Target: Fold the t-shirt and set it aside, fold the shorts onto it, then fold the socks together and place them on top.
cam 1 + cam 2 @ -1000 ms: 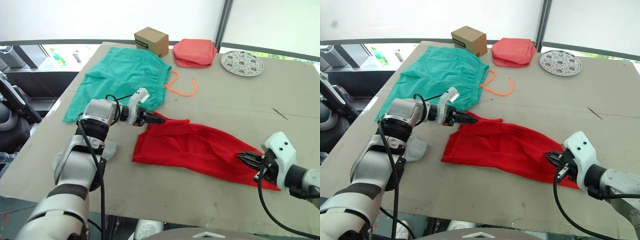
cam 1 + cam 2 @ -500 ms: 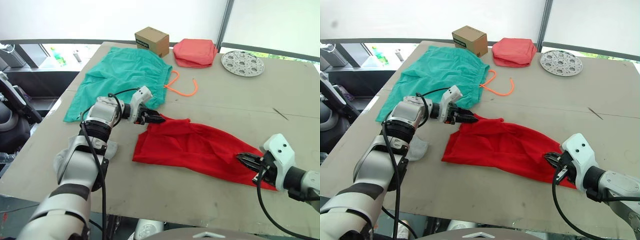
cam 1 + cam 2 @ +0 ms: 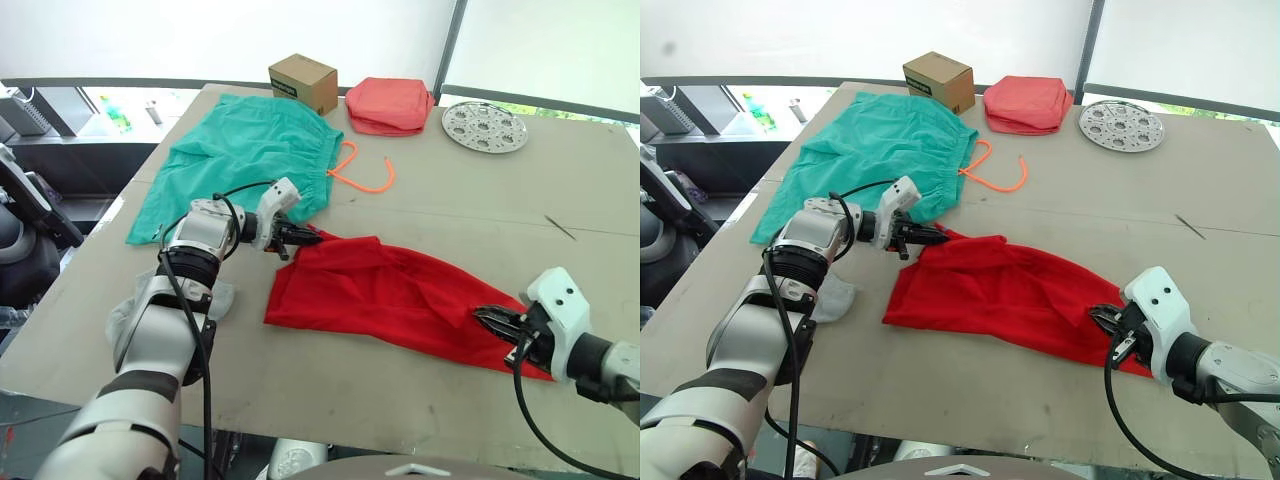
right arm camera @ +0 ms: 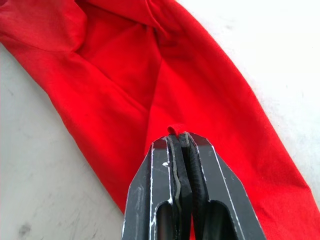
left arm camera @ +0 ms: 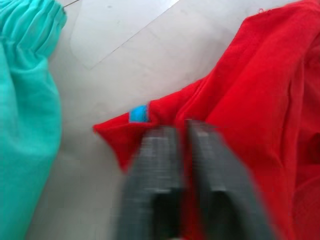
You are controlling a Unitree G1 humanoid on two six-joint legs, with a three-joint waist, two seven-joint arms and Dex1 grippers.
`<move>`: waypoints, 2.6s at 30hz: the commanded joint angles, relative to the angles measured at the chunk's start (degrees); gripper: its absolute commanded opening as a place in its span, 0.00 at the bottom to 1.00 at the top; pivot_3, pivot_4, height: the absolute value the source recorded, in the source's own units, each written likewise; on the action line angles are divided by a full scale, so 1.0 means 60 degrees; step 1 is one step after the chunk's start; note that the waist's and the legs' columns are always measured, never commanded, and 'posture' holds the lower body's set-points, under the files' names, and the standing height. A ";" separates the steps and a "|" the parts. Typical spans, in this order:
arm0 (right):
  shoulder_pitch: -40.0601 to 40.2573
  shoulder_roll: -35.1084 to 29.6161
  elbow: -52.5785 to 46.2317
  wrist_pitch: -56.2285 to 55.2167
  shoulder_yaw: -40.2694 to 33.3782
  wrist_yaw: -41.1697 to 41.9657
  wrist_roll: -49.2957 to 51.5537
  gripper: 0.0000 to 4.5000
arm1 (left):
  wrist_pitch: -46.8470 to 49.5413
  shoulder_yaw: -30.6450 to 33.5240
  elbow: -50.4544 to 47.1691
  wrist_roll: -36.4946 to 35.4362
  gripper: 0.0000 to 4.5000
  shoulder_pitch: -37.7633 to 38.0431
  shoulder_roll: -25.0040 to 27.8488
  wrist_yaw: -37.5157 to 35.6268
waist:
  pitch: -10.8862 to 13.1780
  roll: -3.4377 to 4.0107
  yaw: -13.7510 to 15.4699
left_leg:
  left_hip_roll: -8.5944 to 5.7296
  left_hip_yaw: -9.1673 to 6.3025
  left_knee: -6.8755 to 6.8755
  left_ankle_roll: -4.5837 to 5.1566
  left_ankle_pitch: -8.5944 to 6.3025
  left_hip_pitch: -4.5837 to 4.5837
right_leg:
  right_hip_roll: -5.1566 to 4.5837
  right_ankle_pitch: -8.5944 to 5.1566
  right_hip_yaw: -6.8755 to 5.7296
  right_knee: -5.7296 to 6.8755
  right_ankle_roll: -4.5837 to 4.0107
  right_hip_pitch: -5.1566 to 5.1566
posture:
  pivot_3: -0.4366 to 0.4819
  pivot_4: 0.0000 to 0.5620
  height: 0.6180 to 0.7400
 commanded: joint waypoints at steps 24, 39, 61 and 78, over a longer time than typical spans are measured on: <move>-0.1032 -0.1172 0.1086 0.0668 -0.3553 -0.0534 0.3483 0.00 | 0.5133 0.2212 -0.3691 -0.3932 0.01 0.0257 0.2267 -0.2571 | 0.0015 0.0005 -0.0030 | 0.0003 0.0009 -0.0002 -0.0001 0.0001 0.0011 | 0.0004 0.0001 0.0012 0.0001 0.0002 0.0005 | 0.48 0.27 1.00; -0.6740 -0.1699 0.4428 0.1787 0.1897 -0.4332 0.0171 0.00 | -0.0516 0.1858 0.1781 -0.1018 0.01 -0.2618 -0.0516 0.2856 | 0.0041 -0.0032 -0.0043 | -0.0018 0.0011 0.0010 0.0004 0.0005 -0.0047 | -0.0032 0.0037 0.0035 -0.0008 0.0026 -0.0033 | 0.48 0.27 1.00; -0.7189 0.0431 0.5447 0.0260 0.3256 -0.5351 -0.5333 0.00 | -0.6020 0.2210 0.3505 0.0171 0.01 -0.3223 -0.1839 0.4975 | 0.0039 -0.0028 -0.0034 | -0.0007 0.0072 0.0015 -0.0039 0.0032 -0.0110 | 0.0015 0.0077 0.0044 0.0005 0.0099 -0.0118 | 0.48 0.27 1.00; -0.4916 0.0392 0.4694 -0.1867 0.2094 -0.3013 -0.5893 0.00 | -0.6923 0.2151 0.1512 0.0302 0.01 -0.1561 -0.1353 0.4042 | 0.0037 -0.0024 -0.0039 | -0.0007 0.0075 0.0021 -0.0039 0.0032 -0.0102 | 0.0019 0.0077 0.0053 0.0003 0.0101 -0.0112 | 0.48 0.27 1.00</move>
